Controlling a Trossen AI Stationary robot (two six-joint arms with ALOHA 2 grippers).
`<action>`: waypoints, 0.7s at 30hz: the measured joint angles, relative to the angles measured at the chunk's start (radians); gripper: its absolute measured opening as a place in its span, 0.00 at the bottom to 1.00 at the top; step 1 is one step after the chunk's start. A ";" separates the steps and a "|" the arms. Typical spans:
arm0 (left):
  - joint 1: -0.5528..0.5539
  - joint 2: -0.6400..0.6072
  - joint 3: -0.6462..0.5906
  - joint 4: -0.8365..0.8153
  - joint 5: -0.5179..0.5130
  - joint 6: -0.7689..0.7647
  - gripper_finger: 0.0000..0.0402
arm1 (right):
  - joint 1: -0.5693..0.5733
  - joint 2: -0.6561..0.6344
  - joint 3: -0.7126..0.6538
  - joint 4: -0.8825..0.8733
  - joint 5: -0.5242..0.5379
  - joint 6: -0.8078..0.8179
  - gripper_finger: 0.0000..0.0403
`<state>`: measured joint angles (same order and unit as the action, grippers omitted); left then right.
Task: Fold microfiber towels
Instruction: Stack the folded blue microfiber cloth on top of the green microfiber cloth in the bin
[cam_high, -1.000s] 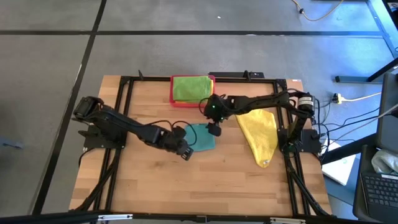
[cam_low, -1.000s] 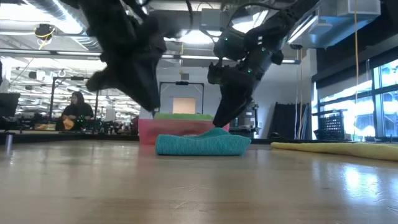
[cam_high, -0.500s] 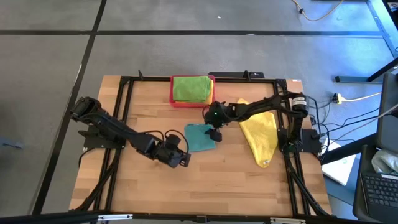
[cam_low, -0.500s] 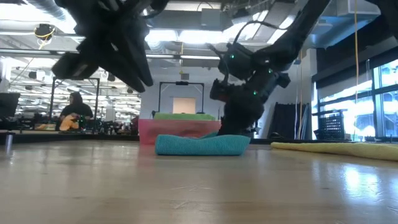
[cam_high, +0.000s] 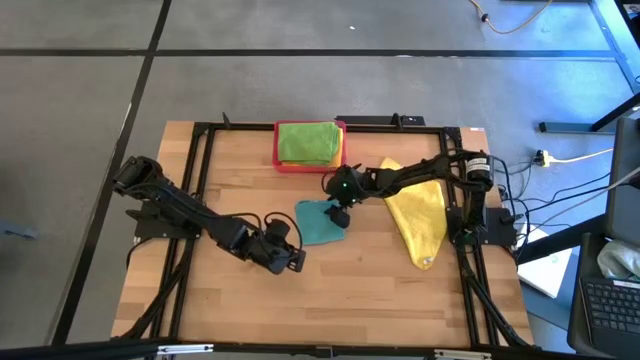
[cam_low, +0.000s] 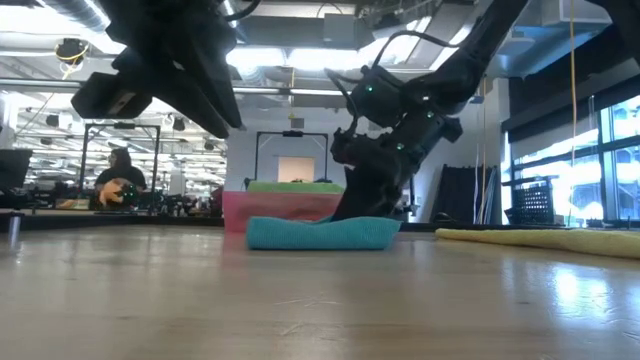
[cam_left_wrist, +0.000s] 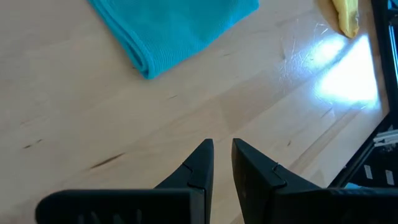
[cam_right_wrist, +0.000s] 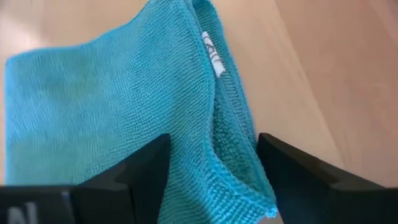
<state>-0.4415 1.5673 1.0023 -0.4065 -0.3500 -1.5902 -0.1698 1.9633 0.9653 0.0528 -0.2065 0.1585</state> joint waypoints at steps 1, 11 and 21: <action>0.000 0.000 0.000 0.000 0.000 0.001 0.12 | 0.007 0.000 0.000 -0.005 0.002 -0.005 0.60; -0.009 0.000 0.000 0.000 0.000 0.004 0.12 | 0.069 -0.002 0.003 -0.066 0.020 -0.012 0.20; -0.043 0.000 0.001 -0.025 0.000 0.030 0.12 | 0.083 0.005 0.052 -0.099 -0.019 -0.003 0.03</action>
<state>-0.4849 1.5677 1.0035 -0.4318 -0.3504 -1.5600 -0.0872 1.9678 1.0169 -0.0461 -0.2251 0.1559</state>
